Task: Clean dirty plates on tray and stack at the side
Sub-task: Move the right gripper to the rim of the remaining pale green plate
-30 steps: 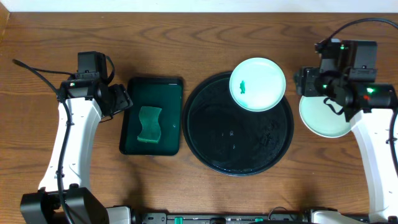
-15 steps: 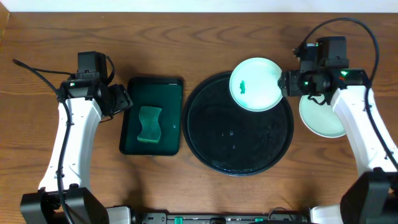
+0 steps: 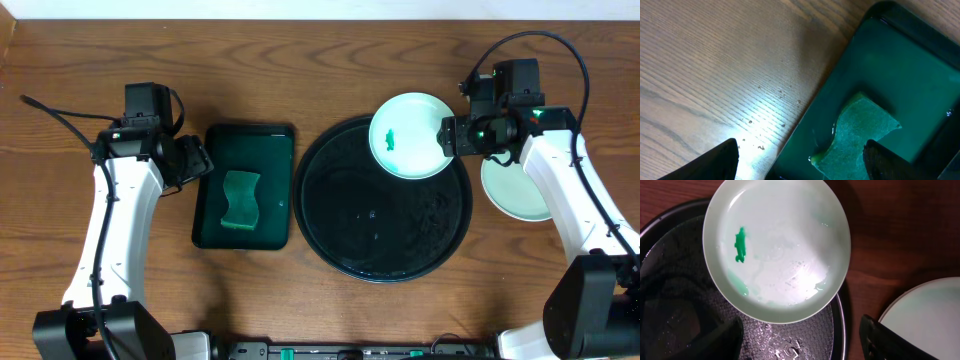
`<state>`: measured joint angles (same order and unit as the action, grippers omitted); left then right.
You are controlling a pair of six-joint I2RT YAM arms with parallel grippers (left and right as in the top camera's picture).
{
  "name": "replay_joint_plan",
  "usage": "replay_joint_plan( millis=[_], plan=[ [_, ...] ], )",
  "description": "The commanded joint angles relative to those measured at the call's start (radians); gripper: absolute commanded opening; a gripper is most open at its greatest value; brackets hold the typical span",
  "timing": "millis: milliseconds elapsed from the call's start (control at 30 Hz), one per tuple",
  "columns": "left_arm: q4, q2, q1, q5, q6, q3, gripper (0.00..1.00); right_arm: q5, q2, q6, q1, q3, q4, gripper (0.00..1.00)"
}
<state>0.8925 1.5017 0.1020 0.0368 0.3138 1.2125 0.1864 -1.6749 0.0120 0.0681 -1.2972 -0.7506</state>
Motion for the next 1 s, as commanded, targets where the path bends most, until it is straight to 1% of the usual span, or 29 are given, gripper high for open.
replay_joint_plan(
  millis=[0,300,500,567,667,800,967],
  plan=[
    [0.004,-0.001,0.004,0.013,-0.003,0.02,0.8,0.006,-0.003,0.012,0.019,-0.013,0.006,0.72],
    [0.004,-0.001,0.004,0.013,-0.003,0.02,0.8,0.001,-0.004,0.013,0.019,-0.013,0.08,0.73],
    [0.004,-0.001,0.004,0.013,-0.003,0.02,0.8,0.001,-0.013,0.084,0.019,-0.011,0.132,0.72],
    [0.004,-0.001,0.004,0.013,-0.003,0.02,0.8,-0.014,-0.018,0.091,0.019,-0.011,0.14,0.69],
    [0.004,-0.001,0.004,0.013,-0.003,0.02,0.8,-0.063,-0.031,0.09,0.019,-0.01,0.151,0.62],
    [0.004,-0.001,0.004,0.013,-0.003,0.02,0.8,-0.071,-0.076,0.09,0.019,-0.01,0.183,0.61],
    [0.004,-0.001,0.004,0.013,-0.003,0.02,0.8,-0.087,-0.139,0.09,0.018,-0.01,0.241,0.54]
  ],
)
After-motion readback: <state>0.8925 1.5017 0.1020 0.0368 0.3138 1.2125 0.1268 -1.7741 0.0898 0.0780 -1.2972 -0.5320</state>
